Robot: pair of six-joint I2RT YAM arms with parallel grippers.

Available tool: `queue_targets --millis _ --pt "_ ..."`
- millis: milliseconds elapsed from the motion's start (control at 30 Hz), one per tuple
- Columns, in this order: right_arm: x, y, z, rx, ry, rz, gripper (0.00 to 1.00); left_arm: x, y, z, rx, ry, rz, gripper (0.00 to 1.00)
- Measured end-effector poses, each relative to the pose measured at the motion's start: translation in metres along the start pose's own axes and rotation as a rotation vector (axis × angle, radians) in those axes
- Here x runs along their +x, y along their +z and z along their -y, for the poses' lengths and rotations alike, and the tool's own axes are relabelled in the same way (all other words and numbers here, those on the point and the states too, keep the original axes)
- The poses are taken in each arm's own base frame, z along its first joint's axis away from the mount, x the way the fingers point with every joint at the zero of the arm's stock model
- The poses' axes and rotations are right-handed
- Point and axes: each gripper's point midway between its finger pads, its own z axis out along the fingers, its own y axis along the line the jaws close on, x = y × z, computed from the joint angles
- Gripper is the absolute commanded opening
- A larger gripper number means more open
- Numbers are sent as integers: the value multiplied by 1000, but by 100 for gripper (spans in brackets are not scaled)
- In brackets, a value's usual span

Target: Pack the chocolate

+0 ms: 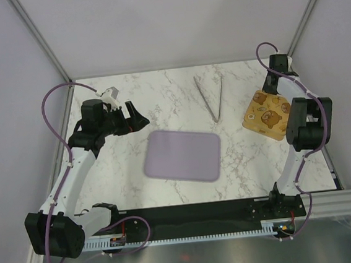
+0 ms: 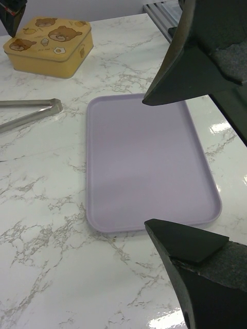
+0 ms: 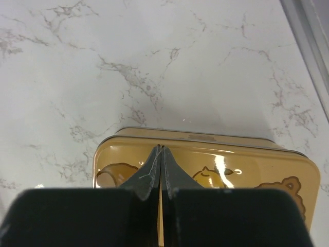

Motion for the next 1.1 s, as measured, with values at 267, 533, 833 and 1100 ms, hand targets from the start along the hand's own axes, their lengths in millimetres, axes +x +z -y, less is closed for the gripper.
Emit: queue_targets --millis 267,533,833,1100 --pt "-3 -7 -29 -159 -5 -21 0 -1 -1 1 1 2 4 100" --pt "9 -5 -29 -161 8 -48 0 -5 -8 5 11 13 27 99" --pt "5 -31 -31 -157 -14 -80 0 -6 -10 7 16 19 36 100" --pt "-4 -153 -86 -368 -88 82 40 -7 -14 20 83 44 40 100"
